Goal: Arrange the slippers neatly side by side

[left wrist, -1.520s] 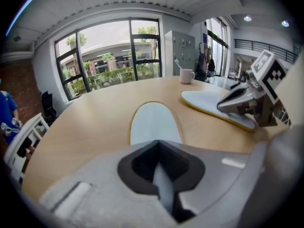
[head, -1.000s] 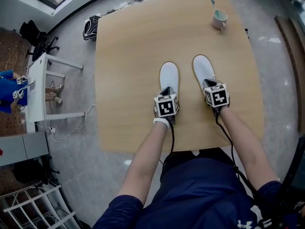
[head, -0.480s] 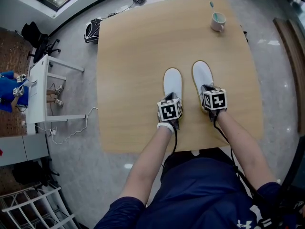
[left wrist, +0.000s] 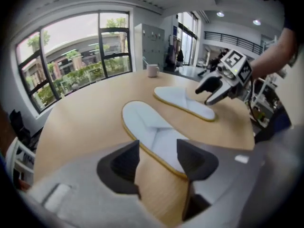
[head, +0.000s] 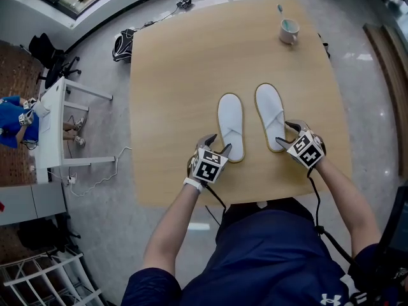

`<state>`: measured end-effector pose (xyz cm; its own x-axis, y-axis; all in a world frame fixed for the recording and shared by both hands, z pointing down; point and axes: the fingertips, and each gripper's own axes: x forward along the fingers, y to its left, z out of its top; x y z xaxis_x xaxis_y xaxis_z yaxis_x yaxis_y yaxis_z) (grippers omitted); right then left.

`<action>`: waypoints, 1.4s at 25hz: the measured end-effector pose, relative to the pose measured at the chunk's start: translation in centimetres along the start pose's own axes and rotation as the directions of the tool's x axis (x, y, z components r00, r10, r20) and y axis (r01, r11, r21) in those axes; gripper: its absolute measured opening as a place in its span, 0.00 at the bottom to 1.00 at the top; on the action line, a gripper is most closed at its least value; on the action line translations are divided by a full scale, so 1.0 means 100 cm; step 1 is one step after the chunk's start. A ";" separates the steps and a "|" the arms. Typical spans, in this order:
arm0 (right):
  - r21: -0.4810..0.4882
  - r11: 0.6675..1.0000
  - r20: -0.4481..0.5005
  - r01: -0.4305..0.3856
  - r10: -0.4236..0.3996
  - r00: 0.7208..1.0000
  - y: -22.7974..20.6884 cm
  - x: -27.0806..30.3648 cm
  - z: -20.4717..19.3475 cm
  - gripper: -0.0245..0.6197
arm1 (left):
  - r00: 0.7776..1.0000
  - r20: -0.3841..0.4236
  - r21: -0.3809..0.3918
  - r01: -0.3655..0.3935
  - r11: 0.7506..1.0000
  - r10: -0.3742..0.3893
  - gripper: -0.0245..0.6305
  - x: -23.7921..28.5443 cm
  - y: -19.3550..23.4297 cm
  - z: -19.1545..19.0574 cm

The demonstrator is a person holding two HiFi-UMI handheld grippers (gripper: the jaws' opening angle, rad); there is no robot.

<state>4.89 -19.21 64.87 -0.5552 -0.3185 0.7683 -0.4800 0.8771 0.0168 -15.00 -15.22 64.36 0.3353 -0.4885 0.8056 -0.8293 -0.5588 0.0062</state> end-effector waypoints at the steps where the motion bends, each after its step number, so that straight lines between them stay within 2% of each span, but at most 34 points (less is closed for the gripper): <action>1: -0.021 1.000 -0.015 -0.021 0.021 1.000 0.010 -0.001 -0.007 0.48 | 0.999 -0.016 0.015 0.029 0.999 -0.029 0.44 0.002 -0.012 -0.009; 4: -0.017 0.998 -0.036 -0.054 0.053 0.998 0.031 -0.002 -0.020 0.55 | 0.996 -0.053 0.006 0.076 0.997 -0.076 0.53 0.006 -0.036 -0.028; 8: -0.026 0.998 -0.074 -0.062 0.060 0.995 0.042 0.008 -0.028 0.56 | 0.995 -0.076 0.052 0.076 0.996 -0.072 0.53 0.016 -0.050 -0.040; 14: -0.013 0.999 -0.098 -0.039 0.037 0.994 0.044 0.012 -0.031 0.55 | 0.995 -0.070 -0.039 0.068 0.997 -0.070 0.53 0.022 -0.056 -0.042; 21: -0.024 0.998 -0.095 -0.064 0.062 0.994 0.059 0.018 -0.023 0.54 | 0.992 -0.087 -0.002 0.087 0.996 -0.087 0.52 0.027 -0.065 -0.035; 35: 0.037 0.999 -0.085 -0.020 0.023 0.996 0.073 0.030 -0.014 0.54 | 0.990 -0.106 0.006 0.098 0.995 -0.097 0.52 0.037 -0.070 -0.029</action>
<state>0.66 -13.30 68.16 -0.5063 -0.2663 0.8202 -0.4933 0.8696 -0.0222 -9.23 -11.15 69.06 0.3646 -0.3581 0.8595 -0.7898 -0.6078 0.0818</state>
